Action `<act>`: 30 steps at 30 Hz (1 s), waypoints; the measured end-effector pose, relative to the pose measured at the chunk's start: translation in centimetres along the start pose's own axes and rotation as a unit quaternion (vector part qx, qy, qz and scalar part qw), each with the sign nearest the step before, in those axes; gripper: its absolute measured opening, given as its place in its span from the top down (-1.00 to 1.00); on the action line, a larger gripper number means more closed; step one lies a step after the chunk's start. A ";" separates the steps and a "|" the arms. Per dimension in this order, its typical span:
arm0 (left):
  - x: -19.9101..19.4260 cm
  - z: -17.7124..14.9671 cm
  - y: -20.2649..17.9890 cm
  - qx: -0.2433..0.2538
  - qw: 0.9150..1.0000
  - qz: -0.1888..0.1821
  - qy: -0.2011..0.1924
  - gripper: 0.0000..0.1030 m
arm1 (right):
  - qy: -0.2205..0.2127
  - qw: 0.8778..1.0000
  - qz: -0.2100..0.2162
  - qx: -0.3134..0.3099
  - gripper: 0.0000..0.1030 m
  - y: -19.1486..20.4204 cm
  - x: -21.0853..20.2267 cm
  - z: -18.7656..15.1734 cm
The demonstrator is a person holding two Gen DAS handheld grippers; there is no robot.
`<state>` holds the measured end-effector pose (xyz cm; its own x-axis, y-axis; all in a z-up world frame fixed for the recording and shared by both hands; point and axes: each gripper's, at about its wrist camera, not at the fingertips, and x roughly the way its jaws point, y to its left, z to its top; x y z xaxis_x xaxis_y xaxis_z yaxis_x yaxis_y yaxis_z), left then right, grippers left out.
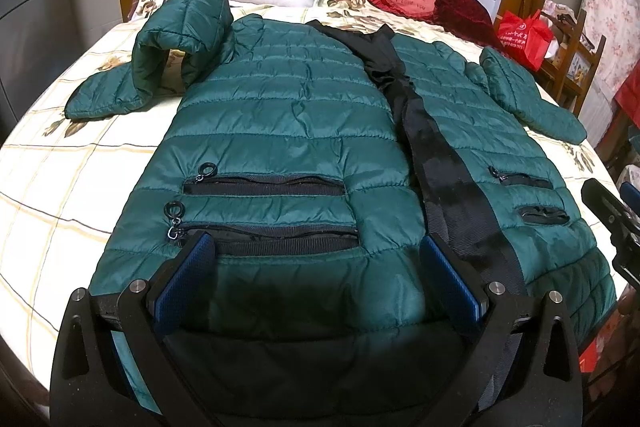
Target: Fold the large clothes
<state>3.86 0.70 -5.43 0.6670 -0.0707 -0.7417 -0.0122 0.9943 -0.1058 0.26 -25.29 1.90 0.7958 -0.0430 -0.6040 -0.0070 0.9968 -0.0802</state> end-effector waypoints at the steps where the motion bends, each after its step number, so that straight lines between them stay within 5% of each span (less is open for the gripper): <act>1: 0.1 0.0 0.0 0.000 1.000 0.000 0.000 -0.99 | -0.001 1.000 0.001 0.001 -1.00 0.0 0.0 0.0; 30: 0.2 -0.2 0.1 0.000 1.000 0.002 0.004 -0.99 | -0.017 1.000 0.007 0.013 -1.00 -0.5 -0.4 0.2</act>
<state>3.85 0.74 -5.66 0.6615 -0.0675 -0.7469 -0.0140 0.9947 -0.1023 0.09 -25.72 2.38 0.8161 -0.0279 -0.5773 -0.0019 0.9987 -0.0510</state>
